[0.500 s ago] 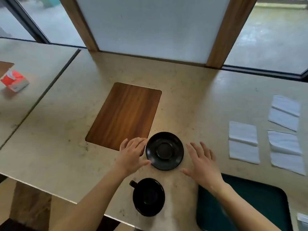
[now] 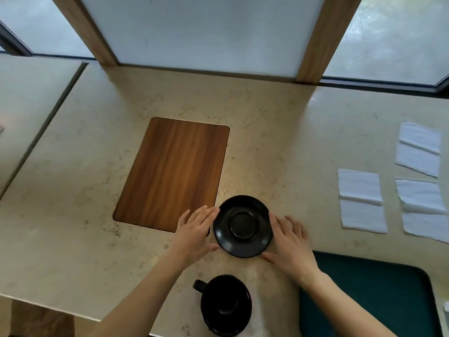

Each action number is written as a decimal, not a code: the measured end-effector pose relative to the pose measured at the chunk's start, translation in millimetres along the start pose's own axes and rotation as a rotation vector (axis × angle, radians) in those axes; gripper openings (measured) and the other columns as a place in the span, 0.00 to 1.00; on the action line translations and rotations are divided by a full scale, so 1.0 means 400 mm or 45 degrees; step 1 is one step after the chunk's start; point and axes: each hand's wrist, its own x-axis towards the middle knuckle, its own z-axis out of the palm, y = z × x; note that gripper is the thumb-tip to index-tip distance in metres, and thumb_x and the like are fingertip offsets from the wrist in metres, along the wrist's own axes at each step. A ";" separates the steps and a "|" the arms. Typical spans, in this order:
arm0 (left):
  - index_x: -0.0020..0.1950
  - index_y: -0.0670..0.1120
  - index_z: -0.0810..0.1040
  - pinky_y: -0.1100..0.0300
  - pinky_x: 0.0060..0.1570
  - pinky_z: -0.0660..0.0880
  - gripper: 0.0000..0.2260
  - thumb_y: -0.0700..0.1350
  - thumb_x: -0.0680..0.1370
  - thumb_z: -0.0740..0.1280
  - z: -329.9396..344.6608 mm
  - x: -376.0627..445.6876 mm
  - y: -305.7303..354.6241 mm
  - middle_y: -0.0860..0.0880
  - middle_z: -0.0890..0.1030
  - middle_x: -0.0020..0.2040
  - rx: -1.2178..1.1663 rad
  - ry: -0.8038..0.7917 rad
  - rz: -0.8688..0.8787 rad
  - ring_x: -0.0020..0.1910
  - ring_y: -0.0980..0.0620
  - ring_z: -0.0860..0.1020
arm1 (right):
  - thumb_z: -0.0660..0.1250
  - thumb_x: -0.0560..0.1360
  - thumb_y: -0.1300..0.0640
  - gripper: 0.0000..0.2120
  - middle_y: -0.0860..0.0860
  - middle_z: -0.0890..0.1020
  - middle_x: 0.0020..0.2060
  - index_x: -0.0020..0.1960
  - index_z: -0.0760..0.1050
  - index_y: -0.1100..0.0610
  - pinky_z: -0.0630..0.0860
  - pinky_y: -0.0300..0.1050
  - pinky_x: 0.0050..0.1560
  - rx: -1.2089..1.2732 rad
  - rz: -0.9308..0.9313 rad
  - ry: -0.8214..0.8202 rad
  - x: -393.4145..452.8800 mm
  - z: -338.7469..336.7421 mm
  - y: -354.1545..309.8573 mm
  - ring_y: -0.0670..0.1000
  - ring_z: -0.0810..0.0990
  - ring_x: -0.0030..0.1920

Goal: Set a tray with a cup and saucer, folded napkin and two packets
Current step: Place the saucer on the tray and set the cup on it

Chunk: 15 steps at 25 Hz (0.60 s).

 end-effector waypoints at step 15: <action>0.73 0.46 0.68 0.49 0.71 0.57 0.36 0.55 0.69 0.75 0.031 -0.001 0.046 0.48 0.71 0.71 -0.159 0.199 0.090 0.71 0.51 0.66 | 0.61 0.60 0.29 0.51 0.50 0.66 0.67 0.76 0.46 0.46 0.62 0.55 0.65 0.220 0.094 0.063 -0.012 -0.025 -0.004 0.56 0.58 0.67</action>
